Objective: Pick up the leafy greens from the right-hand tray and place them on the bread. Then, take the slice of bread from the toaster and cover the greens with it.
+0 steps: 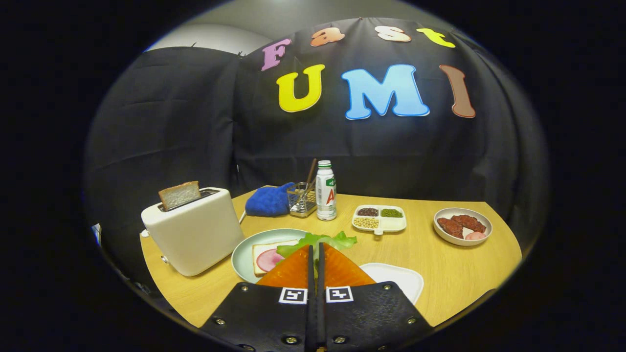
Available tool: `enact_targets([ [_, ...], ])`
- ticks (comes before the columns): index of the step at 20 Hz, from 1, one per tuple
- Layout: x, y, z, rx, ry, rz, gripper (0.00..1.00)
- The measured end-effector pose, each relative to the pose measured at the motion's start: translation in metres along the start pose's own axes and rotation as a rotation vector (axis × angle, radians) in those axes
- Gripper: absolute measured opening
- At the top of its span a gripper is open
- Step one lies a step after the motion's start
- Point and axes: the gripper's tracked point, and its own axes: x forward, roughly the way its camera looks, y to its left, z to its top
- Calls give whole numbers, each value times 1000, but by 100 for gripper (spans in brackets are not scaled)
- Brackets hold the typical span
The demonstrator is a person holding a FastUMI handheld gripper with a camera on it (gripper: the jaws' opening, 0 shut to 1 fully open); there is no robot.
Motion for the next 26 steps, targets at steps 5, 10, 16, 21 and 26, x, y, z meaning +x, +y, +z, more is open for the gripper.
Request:
enact_targets([
  [5,40,37,-11,-42,37,61,0],
  [10,77,59,-37,-39,103,88,0],
  [16,85,53,-62,-107,158,45,0],
  [21,77,46,-62,-177,158,5,35],
  [26,55,40,-43,-151,56,-75,48],
])
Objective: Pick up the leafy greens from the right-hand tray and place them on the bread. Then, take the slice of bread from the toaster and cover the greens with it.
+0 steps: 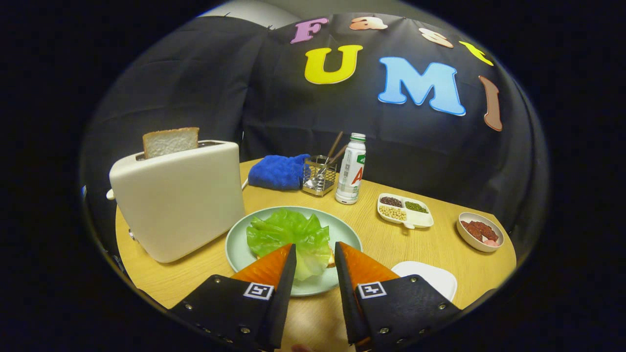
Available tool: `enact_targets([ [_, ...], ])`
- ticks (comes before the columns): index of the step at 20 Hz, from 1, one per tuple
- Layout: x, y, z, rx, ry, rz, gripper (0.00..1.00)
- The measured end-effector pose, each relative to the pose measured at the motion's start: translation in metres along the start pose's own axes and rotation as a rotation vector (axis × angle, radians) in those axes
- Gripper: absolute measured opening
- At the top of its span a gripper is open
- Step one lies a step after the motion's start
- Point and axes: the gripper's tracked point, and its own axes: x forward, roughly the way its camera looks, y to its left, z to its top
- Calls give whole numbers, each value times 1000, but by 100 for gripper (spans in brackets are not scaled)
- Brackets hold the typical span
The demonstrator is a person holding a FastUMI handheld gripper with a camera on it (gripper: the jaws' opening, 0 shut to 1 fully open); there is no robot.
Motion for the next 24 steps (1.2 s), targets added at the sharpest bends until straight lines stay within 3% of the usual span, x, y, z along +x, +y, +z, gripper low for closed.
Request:
enact_targets([
  [3,-22,-3,19,-16,-75,-95,48],
  [9,-45,22,41,61,-159,-155,48],
  [13,-47,38,46,147,-141,-195,48],
  [17,-53,61,58,170,-132,-208,48],
  [22,-52,100,81,175,-159,-175,48],
  [24,-51,127,90,166,-159,-126,48],
])
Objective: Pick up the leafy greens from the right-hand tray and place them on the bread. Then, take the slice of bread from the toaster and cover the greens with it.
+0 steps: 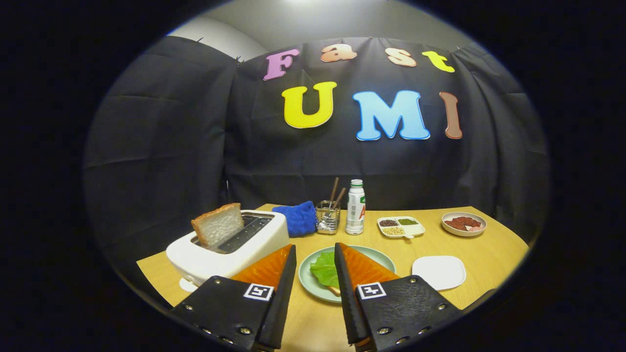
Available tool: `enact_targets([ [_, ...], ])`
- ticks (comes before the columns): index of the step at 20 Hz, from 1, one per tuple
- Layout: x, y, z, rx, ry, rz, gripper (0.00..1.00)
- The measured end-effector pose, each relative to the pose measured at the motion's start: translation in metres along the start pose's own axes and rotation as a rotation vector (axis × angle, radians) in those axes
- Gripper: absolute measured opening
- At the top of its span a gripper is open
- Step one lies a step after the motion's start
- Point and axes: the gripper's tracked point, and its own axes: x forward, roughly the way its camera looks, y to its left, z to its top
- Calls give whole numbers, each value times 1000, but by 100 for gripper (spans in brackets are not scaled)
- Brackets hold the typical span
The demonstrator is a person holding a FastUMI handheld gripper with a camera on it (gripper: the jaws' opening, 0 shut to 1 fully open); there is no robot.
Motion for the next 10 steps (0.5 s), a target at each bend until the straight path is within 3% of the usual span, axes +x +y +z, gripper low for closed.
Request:
enact_targets([
  [4,6,58,12,-13,-35,92,48],
  [10,12,103,10,-8,-17,139,48],
])
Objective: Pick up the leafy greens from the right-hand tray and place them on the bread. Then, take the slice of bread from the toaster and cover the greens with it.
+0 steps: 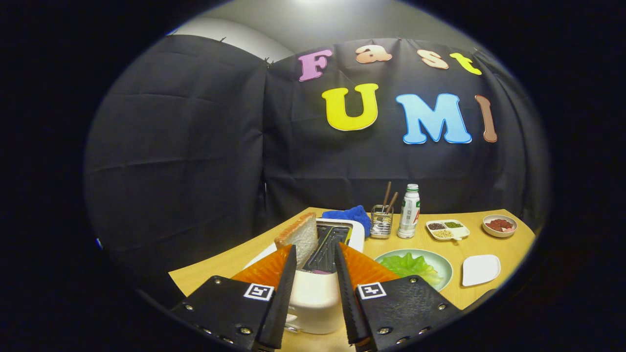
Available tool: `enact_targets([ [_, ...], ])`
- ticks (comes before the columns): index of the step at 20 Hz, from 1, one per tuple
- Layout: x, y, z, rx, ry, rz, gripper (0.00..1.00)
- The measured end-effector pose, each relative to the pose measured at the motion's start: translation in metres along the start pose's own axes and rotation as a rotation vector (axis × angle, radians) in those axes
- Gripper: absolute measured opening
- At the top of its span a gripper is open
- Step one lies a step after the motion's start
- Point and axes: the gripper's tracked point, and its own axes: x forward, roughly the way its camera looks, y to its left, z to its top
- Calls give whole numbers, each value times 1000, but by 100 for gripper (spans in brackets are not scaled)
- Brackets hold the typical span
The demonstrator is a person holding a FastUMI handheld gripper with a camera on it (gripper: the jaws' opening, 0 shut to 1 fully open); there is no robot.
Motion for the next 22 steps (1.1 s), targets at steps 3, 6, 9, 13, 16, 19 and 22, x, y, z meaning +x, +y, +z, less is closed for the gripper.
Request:
enact_targets([
  [3,7,15,-2,-7,12,7,48],
  [6,17,30,-5,-12,23,11,48],
  [9,28,30,-5,-1,31,-18,48],
  [13,37,24,-6,-9,47,-88,48],
  [16,43,23,-9,-12,46,-113,37],
  [19,37,19,-6,35,41,-123,23],
  [22,47,22,-6,46,58,-122,10],
])
